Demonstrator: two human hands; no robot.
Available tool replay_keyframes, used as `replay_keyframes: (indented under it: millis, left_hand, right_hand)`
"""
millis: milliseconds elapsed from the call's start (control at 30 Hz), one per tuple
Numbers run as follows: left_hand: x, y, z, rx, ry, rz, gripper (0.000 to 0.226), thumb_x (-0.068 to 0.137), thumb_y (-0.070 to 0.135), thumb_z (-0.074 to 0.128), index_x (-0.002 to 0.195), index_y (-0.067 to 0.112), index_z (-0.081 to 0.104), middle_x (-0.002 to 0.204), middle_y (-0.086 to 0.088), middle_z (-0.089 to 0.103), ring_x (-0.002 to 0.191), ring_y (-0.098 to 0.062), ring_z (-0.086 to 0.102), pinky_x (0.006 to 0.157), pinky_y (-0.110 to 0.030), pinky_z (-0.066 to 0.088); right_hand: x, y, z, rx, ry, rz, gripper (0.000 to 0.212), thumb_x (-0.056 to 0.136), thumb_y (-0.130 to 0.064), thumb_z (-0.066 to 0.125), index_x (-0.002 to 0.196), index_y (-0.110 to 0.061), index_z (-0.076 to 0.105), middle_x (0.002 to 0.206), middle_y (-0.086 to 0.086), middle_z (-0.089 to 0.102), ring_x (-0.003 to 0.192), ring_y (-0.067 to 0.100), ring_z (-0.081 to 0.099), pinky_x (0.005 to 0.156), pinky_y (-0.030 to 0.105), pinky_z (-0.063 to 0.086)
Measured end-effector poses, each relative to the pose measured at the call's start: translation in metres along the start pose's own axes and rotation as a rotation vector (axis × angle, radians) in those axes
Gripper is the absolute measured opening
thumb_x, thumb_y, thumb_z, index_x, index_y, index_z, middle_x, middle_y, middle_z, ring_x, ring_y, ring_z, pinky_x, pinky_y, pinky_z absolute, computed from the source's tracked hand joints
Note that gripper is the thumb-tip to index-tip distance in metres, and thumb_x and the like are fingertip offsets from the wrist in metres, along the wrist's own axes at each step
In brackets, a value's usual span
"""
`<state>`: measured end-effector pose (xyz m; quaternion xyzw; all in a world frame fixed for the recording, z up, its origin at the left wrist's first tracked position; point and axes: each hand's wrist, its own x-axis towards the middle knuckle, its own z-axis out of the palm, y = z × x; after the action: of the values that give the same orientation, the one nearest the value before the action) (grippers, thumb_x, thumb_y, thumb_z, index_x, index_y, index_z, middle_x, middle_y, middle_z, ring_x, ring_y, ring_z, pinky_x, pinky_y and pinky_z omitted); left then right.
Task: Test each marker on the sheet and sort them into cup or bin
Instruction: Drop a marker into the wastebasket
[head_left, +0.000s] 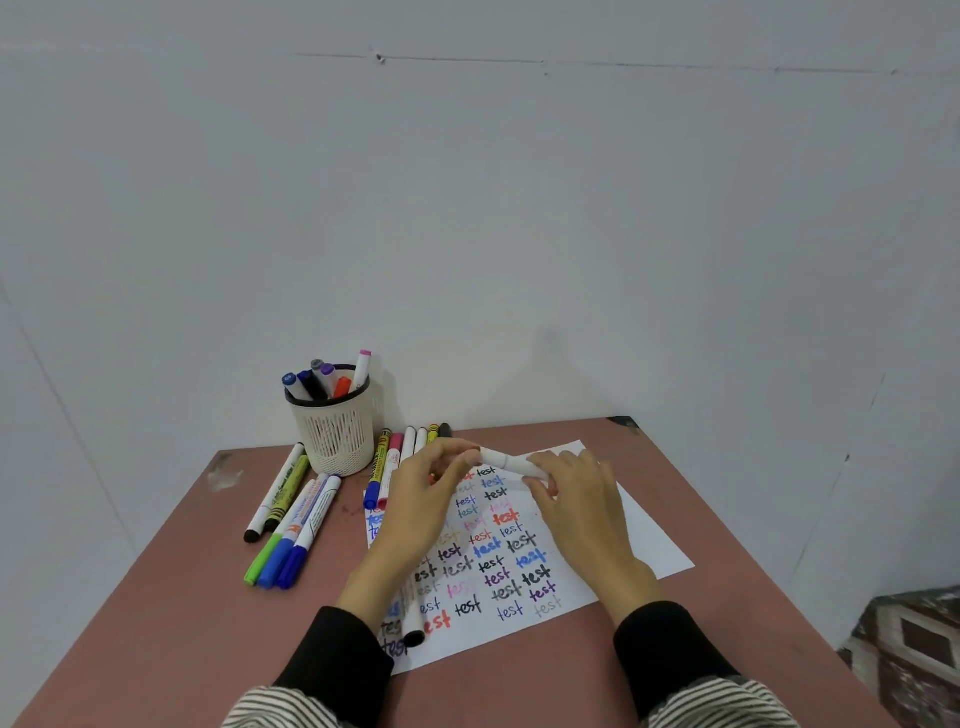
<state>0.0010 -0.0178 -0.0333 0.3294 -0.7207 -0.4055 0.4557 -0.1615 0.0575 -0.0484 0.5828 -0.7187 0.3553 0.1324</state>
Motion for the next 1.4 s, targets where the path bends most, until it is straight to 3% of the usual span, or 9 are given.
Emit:
replay_keyframes:
  millis: [200, 400, 533, 700, 800, 933, 1034, 1234, 1400]
  left_hand:
    - [-0.002, -0.001, -0.002, 0.057, 0.015, 0.005, 0.018, 0.098, 0.026, 0.054, 0.114, 0.022, 0.062, 0.101, 0.013, 0.067, 0.092, 0.01, 0.058, 0.075, -0.006, 0.044]
    - [-0.002, -0.006, -0.001, 0.126, 0.014, 0.036, 0.019, 0.099, 0.023, 0.053, 0.114, 0.019, 0.063, 0.103, 0.018, 0.062, 0.089, 0.014, 0.054, 0.074, -0.002, 0.04]
    - [-0.003, -0.006, 0.0, 0.157, -0.007, 0.044, 0.019, 0.099, 0.024, 0.051, 0.113, 0.02, 0.063, 0.104, 0.019, 0.061, 0.089, 0.016, 0.052, 0.074, -0.001, 0.039]
    - [-0.003, -0.009, 0.0, 0.173, -0.007, 0.04, 0.02, 0.1, 0.024, 0.05, 0.114, 0.018, 0.063, 0.104, 0.016, 0.062, 0.091, 0.014, 0.053, 0.073, -0.001, 0.038]
    - [-0.002, -0.011, 0.001, 0.195, -0.021, 0.034, 0.02, 0.099, 0.026, 0.052, 0.114, 0.02, 0.064, 0.105, 0.018, 0.062, 0.092, 0.012, 0.053, 0.074, -0.002, 0.039]
    - [-0.004, -0.015, 0.006, 0.255, -0.067, 0.028, 0.031, 0.096, 0.034, 0.056, 0.126, 0.026, 0.06, 0.117, 0.017, 0.061, 0.103, 0.003, 0.055, 0.086, -0.016, 0.045]
    - [-0.006, -0.014, 0.007, 0.318, -0.088, 0.039, 0.041, 0.093, 0.038, 0.059, 0.132, 0.027, 0.056, 0.125, 0.018, 0.056, 0.11, 0.0, 0.053, 0.095, -0.026, 0.045]
    - [-0.009, -0.01, 0.011, 0.4, -0.127, 0.078, 0.018, 0.095, 0.035, 0.058, 0.11, 0.03, 0.066, 0.077, 0.015, 0.059, 0.062, -0.003, 0.048, 0.059, -0.019, 0.035]
    - [-0.01, -0.007, 0.009, 0.396, -0.141, 0.136, 0.025, 0.092, 0.049, 0.054, 0.115, 0.038, 0.056, 0.084, 0.014, 0.064, 0.075, -0.003, 0.056, 0.064, -0.023, 0.047]
  right_hand:
    - [0.004, 0.001, -0.005, 0.381, 0.03, 0.273, 0.014, 0.094, -0.02, 0.056, 0.103, -0.025, 0.065, 0.092, -0.008, 0.065, 0.084, 0.012, 0.056, 0.071, 0.03, 0.047]
    - [0.003, -0.004, -0.008, 0.61, -0.021, 0.385, 0.021, 0.099, -0.043, 0.046, 0.096, -0.033, 0.064, 0.075, 0.005, 0.063, 0.059, 0.016, 0.051, 0.051, 0.018, 0.037]
    - [0.003, 0.0, -0.002, 0.415, -0.072, 0.278, 0.024, 0.101, -0.026, 0.049, 0.125, -0.027, 0.053, 0.102, -0.011, 0.054, 0.091, 0.01, 0.056, 0.066, 0.019, 0.039]
    - [0.002, -0.002, -0.002, 0.576, -0.264, 0.297, 0.082, 0.095, -0.007, 0.055, 0.155, -0.033, 0.005, 0.135, -0.012, 0.027, 0.128, 0.002, 0.027, 0.103, 0.024, 0.031]
    - [0.005, -0.005, -0.005, 0.652, -0.171, 0.304, 0.068, 0.098, -0.018, 0.055, 0.152, -0.036, 0.019, 0.133, -0.013, 0.037, 0.132, 0.006, 0.032, 0.112, 0.032, 0.029]
    - [0.006, -0.008, -0.006, 0.736, -0.127, 0.295, 0.039, 0.1, -0.029, 0.051, 0.138, -0.037, 0.048, 0.116, -0.02, 0.054, 0.112, -0.02, 0.037, 0.102, 0.025, 0.033]
    - [0.005, -0.011, -0.001, 0.805, -0.188, 0.316, 0.03, 0.1, -0.036, 0.049, 0.126, -0.049, 0.051, 0.125, -0.005, 0.057, 0.121, -0.002, 0.044, 0.111, 0.028, 0.033]
    - [0.003, -0.015, -0.001, 0.908, -0.271, 0.277, 0.034, 0.102, -0.03, 0.047, 0.126, -0.053, 0.051, 0.122, -0.011, 0.059, 0.122, -0.003, 0.047, 0.1, 0.018, 0.036]
    - [0.003, -0.015, -0.002, 0.927, -0.289, 0.267, 0.035, 0.102, -0.028, 0.045, 0.126, -0.054, 0.05, 0.128, -0.017, 0.056, 0.122, -0.008, 0.044, 0.092, 0.011, 0.036]
